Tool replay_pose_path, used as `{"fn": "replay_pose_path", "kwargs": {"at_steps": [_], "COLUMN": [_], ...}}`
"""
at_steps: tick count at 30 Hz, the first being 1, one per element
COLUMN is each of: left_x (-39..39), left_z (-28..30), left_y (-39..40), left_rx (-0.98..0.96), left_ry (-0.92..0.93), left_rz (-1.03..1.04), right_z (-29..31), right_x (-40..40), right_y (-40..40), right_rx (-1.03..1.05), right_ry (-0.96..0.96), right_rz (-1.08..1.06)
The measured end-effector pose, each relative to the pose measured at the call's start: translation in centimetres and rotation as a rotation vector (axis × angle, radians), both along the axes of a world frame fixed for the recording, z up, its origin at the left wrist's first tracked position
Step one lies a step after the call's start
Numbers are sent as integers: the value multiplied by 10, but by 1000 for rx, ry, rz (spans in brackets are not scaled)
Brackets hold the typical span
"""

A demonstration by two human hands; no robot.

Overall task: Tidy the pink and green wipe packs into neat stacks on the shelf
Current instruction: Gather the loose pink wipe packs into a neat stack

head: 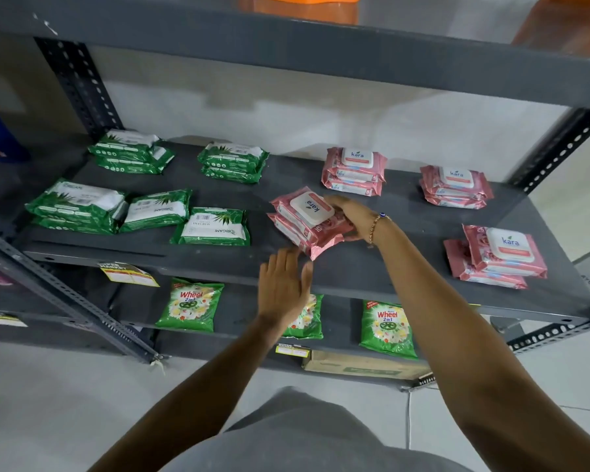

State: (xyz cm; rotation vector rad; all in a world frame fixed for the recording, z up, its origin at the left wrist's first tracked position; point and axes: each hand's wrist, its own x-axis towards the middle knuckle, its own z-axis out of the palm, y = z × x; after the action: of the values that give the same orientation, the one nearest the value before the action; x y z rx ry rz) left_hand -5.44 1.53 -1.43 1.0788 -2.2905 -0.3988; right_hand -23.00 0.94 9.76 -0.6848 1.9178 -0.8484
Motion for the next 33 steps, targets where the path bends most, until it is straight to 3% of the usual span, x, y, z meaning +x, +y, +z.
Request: {"fn": "replay_pose_path", "kwargs": {"at_steps": [3, 6, 11, 13, 16, 18, 20, 23, 28, 33], "left_x": [-37, -48, -52, -54, -49, -47, -48, -56, -67, -69], "left_z": [28, 61, 78, 75, 72, 59, 48, 43, 43, 49], "left_y": [-21, -45, -83, -91, -80, -65, -43, -21, -41, -56], "left_rx": [536, 785, 876, 866, 811, 711, 683, 915, 1118, 1225], "left_ry": [316, 218, 19, -15, 100, 315, 412, 364, 355, 377], "left_rz": [199, 211, -124, -239, -228, -45, 190, 366, 267, 150], "right_z": [-2, -3, -22, -32, -41, -38, -24, -2, -7, -22], "right_x": [-4, 4, 28, 30, 16, -4, -18, -27, -31, -44], "right_y": [9, 22, 44, 51, 56, 58, 56, 44, 34, 53], "right_rx": [39, 58, -77, -132, -84, -87, -82, -101, 6, 8], "right_ry": [0, -113, -563, -610, -355, -87, 50, 101, -27, -146], "right_rz": [16, 30, -222, -312, -509, -614, -517, -286, -66, -89]}}
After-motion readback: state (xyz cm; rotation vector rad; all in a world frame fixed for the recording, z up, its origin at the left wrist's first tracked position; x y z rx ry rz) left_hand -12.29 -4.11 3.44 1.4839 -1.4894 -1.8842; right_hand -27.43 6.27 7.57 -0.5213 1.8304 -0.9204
